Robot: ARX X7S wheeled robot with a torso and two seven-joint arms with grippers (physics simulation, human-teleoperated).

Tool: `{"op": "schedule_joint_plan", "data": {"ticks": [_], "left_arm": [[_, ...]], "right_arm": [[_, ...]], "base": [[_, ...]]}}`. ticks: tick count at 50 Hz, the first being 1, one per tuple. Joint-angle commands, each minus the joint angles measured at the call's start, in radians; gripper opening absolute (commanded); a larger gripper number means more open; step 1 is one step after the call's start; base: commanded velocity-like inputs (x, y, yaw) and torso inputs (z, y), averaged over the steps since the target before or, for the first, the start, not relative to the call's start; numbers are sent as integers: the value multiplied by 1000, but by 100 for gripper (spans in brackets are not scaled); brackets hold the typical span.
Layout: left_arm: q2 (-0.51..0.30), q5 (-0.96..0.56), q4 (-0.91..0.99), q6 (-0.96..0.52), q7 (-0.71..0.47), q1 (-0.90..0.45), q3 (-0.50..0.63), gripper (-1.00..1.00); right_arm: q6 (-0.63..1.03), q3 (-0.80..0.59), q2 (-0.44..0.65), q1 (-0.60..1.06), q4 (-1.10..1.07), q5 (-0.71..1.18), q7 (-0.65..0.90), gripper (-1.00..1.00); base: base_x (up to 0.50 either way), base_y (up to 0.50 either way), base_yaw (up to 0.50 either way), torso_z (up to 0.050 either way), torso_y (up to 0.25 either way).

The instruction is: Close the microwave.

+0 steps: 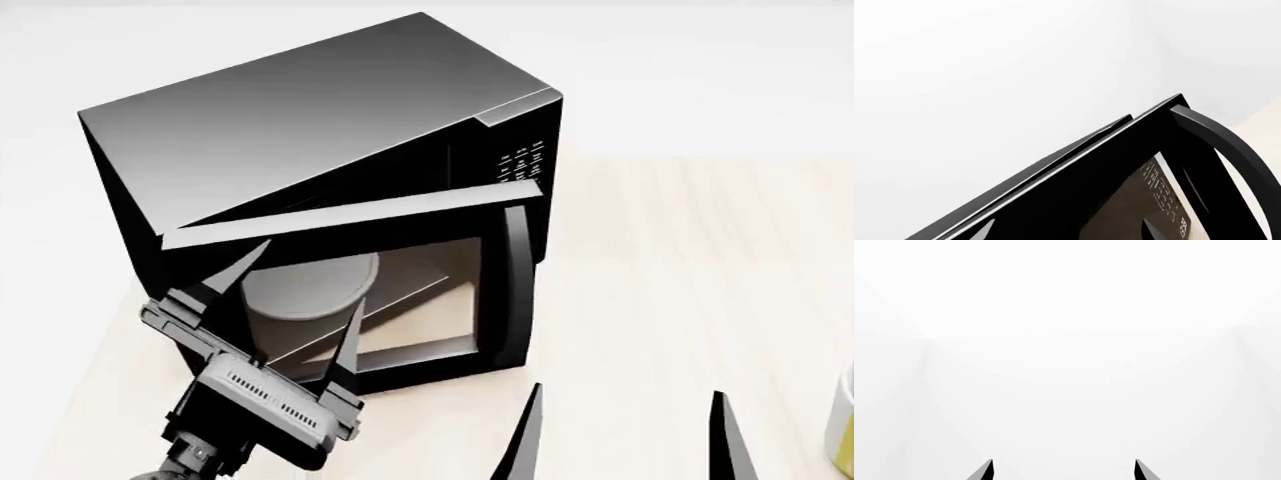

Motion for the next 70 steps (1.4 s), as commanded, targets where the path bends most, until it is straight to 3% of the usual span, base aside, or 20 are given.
{"op": "schedule_joint_plan", "data": {"ticks": [1,36,41,42,44,47,54,61,70], "left_arm": [[-23,-104,-17,-39,-118,-19,-204,100],[-34,-108,-18,-65,-198,-14,-212,100],[-30,-105,-16,-22,-135,49,-189,100],[-50,-202,134,-163,-15,180,-197,100],[-140,-167,434,-354,-5,384,-148,100],[-210,-196,822,-427,17,547,-130,100],[-243,-273,1103,-560,-116,708,-209,100],[-309,-286,1262,-586,-100,857,-177,100],[-346,-359,1311,-629,-97,900,-199,100]], "right_arm": [[0,7,-6,1,2,-7,-8,100],[-3,-4,2,2,9,-10,2,100],[1,-4,3,4,8,-11,5,100],[1,-3,3,4,7,-10,6,100],[1,-4,3,4,10,-9,6,100],[0,-8,2,2,12,-15,6,100],[0,-9,3,2,11,-19,9,100],[-1,-11,4,1,11,-20,12,100],[5,-14,5,0,10,-25,16,100]], "base": [[0,0,0,0,0],[0,0,0,0,0],[0,0,0,0,0],[0,0,0,0,0],[0,0,0,0,0],[0,0,0,0,0],[0,0,0,0,0],[0,0,0,0,0],[0,0,0,0,0]]}}
